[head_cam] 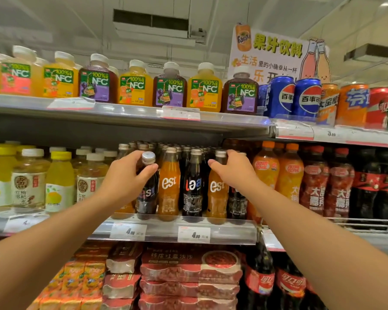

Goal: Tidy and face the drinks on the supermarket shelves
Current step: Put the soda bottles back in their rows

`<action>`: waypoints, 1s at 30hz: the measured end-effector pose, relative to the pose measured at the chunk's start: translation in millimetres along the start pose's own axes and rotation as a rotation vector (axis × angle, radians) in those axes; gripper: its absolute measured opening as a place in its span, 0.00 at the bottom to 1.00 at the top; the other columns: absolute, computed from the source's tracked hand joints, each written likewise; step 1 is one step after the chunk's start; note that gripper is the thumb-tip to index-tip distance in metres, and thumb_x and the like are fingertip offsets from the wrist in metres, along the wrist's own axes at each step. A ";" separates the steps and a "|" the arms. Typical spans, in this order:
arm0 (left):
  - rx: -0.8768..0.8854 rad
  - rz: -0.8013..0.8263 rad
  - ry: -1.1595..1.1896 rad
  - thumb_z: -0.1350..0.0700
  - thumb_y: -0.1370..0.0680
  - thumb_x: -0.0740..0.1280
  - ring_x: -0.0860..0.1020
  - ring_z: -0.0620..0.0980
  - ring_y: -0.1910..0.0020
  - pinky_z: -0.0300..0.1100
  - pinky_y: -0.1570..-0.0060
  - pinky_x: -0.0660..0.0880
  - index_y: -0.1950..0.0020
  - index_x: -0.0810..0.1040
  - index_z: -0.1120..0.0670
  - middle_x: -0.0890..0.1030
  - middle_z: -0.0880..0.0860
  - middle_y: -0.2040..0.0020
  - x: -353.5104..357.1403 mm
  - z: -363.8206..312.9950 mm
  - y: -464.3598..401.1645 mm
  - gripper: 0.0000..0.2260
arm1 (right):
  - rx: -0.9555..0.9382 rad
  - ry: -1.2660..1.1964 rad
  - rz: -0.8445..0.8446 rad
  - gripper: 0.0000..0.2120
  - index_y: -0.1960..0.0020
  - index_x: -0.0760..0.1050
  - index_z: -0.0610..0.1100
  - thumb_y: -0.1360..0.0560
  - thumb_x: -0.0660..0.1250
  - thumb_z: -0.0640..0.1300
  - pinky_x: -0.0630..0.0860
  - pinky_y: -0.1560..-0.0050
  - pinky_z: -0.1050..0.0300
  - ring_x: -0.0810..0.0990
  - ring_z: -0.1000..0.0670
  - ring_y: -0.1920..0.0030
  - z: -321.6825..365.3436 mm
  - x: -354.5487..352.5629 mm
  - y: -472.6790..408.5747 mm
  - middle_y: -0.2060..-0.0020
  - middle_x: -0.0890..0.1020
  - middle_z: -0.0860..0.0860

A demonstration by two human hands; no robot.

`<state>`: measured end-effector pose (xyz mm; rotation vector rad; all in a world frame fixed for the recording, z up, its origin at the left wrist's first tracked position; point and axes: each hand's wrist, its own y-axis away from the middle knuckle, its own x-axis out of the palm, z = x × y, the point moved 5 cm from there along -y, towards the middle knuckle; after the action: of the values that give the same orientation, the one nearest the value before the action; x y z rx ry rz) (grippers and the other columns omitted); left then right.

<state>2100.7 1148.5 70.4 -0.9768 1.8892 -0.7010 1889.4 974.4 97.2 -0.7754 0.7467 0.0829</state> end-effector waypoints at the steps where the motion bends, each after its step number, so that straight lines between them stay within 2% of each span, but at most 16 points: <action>1: -0.007 -0.010 0.002 0.47 0.22 0.66 0.74 0.39 0.57 0.31 0.64 0.68 0.40 0.74 0.48 0.75 0.40 0.55 -0.3 0.2 1.8 0.13 | 0.006 -0.021 -0.015 0.33 0.27 0.65 0.42 0.24 0.65 0.61 0.75 0.50 0.53 0.77 0.45 0.42 -0.8 0.9 1.7 0.36 0.76 0.45; 3: -0.014 -0.017 0.018 0.47 0.22 0.65 0.75 0.39 0.58 0.32 0.64 0.69 0.42 0.72 0.46 0.75 0.39 0.56 0.0 0.1 6.4 0.10 | 0.026 -0.088 -0.025 0.33 0.26 0.64 0.43 0.24 0.65 0.60 0.75 0.46 0.52 0.76 0.44 0.38 -1.8 1.9 6.4 0.34 0.75 0.45; 6: 0.011 -0.027 0.026 0.49 0.22 0.66 0.76 0.37 0.58 0.30 0.65 0.68 0.45 0.70 0.44 0.76 0.37 0.56 1.0 -3.2 16.3 0.08 | 0.026 -0.131 -0.008 0.29 0.28 0.66 0.44 0.23 0.62 0.59 0.78 0.53 0.52 0.76 0.49 0.50 -1.9 0.9 15.8 0.45 0.77 0.48; 8: 0.009 -0.066 0.029 0.51 0.22 0.65 0.76 0.38 0.59 0.30 0.66 0.68 0.44 0.71 0.45 0.76 0.38 0.56 -0.9 -5.9 22.2 0.08 | -0.023 -0.121 -0.029 0.24 0.33 0.68 0.44 0.22 0.61 0.59 0.77 0.57 0.53 0.75 0.51 0.55 -1.2 -2.0 25.6 0.52 0.74 0.53; 11: -0.001 -0.138 0.057 0.52 0.21 0.65 0.76 0.40 0.59 0.32 0.66 0.69 0.43 0.72 0.48 0.76 0.40 0.56 -7.9 -14.6 25.7 0.08 | -0.086 -0.145 -0.055 0.12 0.47 0.71 0.49 0.22 0.61 0.57 0.79 0.59 0.50 0.78 0.53 0.60 -2.4 -7.8 40.5 0.58 0.79 0.55; 15: 0.016 -0.240 0.114 0.50 0.21 0.65 0.77 0.40 0.58 0.33 0.67 0.72 0.43 0.72 0.47 0.77 0.40 0.56 -33.1 -37.0 23.4 0.08 | -0.163 -0.241 -0.127 0.07 0.49 0.72 0.51 0.23 0.63 0.54 0.76 0.62 0.53 0.78 0.54 0.60 0.7 -37.3 47.7 0.61 0.79 0.56; 19: 0.007 -0.254 0.151 0.48 0.21 0.65 0.78 0.44 0.54 0.48 0.57 0.78 0.45 0.74 0.47 0.79 0.45 0.54 -59.2 -48.1 33.5 0.07 | -0.225 -0.317 -0.201 0.06 0.52 0.74 0.54 0.24 0.64 0.55 0.73 0.65 0.55 0.78 0.54 0.63 11.2 -68.9 59.4 0.64 0.79 0.56; 21: -0.006 -0.251 0.157 0.48 0.21 0.65 0.78 0.44 0.54 0.49 0.56 0.78 0.46 0.75 0.48 0.80 0.46 0.55 -67.5 -45.5 46.8 0.07 | -0.236 -0.367 -0.159 0.06 0.54 0.74 0.55 0.24 0.63 0.57 0.76 0.67 0.52 0.78 0.53 0.66 16.0 -68.4 71.3 0.67 0.79 0.55; 24: -0.007 -0.211 0.189 0.47 0.22 0.65 0.79 0.41 0.56 0.37 0.63 0.75 0.48 0.76 0.48 0.80 0.44 0.58 -71.8 -35.3 73.4 0.07 | -0.207 -0.466 -0.056 0.09 0.56 0.75 0.53 0.24 0.64 0.57 0.76 0.71 0.50 0.78 0.49 0.71 22.6 -52.5 90.6 0.70 0.79 0.48; 26: -0.014 -0.182 0.198 0.46 0.23 0.65 0.79 0.40 0.58 0.34 0.66 0.74 0.51 0.76 0.47 0.80 0.44 0.59 -73.9 -25.1 89.7 0.06 | -0.163 -0.525 0.016 0.10 0.57 0.75 0.49 0.24 0.65 0.56 0.72 0.75 0.54 0.75 0.50 0.75 27.2 -38.8 102.0 0.71 0.77 0.45; 28: -0.018 -0.152 0.200 0.45 0.24 0.65 0.79 0.41 0.60 0.38 0.67 0.74 0.53 0.76 0.46 0.80 0.46 0.61 -78.0 -12.3 103.1 0.06 | -0.145 -0.547 0.078 0.09 0.56 0.76 0.50 0.24 0.65 0.55 0.68 0.78 0.60 0.73 0.53 0.78 34.4 -23.4 114.4 0.75 0.74 0.48; 30: -0.037 -0.123 0.247 0.43 0.25 0.65 0.78 0.45 0.64 0.47 0.67 0.75 0.56 0.75 0.46 0.79 0.49 0.63 -83.5 2.7 111.5 0.08 | -0.151 -0.496 0.090 0.08 0.57 0.76 0.53 0.24 0.65 0.57 0.67 0.80 0.62 0.73 0.55 0.78 43.0 -10.6 125.7 0.74 0.76 0.50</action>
<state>2090.0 1278.0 20.1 -1.0771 2.0742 -0.8962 1865.0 1095.9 48.3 -0.8218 0.3045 0.4018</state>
